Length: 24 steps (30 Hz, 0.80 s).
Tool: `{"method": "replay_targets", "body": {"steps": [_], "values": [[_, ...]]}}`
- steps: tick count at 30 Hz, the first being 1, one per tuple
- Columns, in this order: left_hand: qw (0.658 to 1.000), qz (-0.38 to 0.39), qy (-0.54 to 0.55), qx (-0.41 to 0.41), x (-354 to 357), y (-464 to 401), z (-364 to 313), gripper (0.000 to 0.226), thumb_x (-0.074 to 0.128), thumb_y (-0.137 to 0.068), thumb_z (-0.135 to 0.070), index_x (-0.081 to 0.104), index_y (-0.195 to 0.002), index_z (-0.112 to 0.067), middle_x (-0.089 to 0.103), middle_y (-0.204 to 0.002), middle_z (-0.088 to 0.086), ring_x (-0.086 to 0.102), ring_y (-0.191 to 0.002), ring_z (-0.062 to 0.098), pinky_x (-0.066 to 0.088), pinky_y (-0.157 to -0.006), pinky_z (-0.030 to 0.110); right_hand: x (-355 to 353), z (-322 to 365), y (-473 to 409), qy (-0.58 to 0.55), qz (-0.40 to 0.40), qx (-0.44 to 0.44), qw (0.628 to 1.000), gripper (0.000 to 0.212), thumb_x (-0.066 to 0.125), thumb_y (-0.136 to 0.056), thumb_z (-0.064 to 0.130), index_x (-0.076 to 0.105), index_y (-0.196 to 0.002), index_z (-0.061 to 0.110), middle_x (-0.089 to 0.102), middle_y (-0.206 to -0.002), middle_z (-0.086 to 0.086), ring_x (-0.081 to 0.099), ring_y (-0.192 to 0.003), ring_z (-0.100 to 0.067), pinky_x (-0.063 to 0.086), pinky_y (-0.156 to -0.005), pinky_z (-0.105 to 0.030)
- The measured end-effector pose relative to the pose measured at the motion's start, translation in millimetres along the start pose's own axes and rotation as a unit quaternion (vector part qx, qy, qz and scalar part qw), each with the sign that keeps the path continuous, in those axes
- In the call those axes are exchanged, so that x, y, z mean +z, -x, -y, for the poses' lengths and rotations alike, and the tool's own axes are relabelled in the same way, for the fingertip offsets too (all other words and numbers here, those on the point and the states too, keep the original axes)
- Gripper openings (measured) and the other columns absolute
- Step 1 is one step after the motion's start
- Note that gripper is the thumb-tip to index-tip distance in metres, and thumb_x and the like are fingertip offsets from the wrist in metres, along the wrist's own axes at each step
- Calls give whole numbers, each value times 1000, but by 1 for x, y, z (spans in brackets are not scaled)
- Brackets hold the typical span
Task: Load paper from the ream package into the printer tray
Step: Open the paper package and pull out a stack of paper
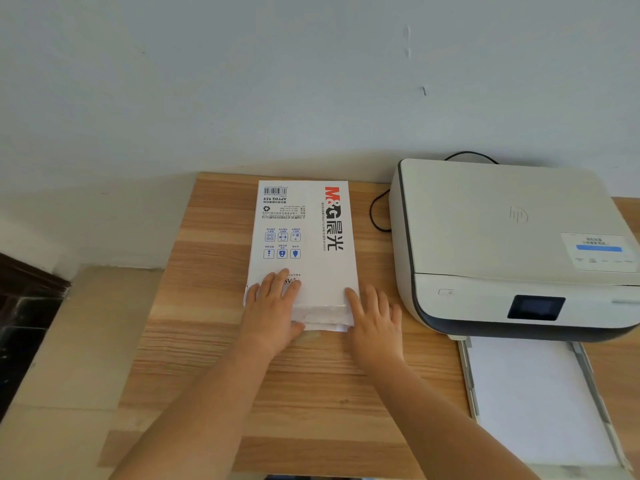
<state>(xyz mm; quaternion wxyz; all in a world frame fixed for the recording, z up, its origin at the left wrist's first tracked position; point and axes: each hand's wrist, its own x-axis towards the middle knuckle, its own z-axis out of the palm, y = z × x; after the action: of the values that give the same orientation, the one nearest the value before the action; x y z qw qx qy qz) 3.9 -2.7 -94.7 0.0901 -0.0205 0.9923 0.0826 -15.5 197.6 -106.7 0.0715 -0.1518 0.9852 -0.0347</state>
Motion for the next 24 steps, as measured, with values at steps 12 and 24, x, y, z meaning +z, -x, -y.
{"method": "replay_targets", "body": {"steps": [12, 24], "values": [[1000, -1, -7, 9, 0, 0, 4, 79, 67, -76, -44, 30, -143, -24, 18, -156, 5, 16, -142, 27, 18, -115, 48, -2, -13, -8, -1, 5, -16, 1000, 82, 79, -64, 29, 36, -135, 27, 44, -136, -12, 43, -124, -35, 41, -98, -55], [1000, -17, -11, 10, -13, -3, 7, 68, 64, -79, -43, 39, -139, -24, 35, -149, 3, 29, -137, 24, 22, -113, 49, -16, -17, -18, -56, 23, -75, 995, 72, 45, -88, 58, 23, -148, 27, 14, -160, -6, 8, -148, -28, 5, -120, -50]]}}
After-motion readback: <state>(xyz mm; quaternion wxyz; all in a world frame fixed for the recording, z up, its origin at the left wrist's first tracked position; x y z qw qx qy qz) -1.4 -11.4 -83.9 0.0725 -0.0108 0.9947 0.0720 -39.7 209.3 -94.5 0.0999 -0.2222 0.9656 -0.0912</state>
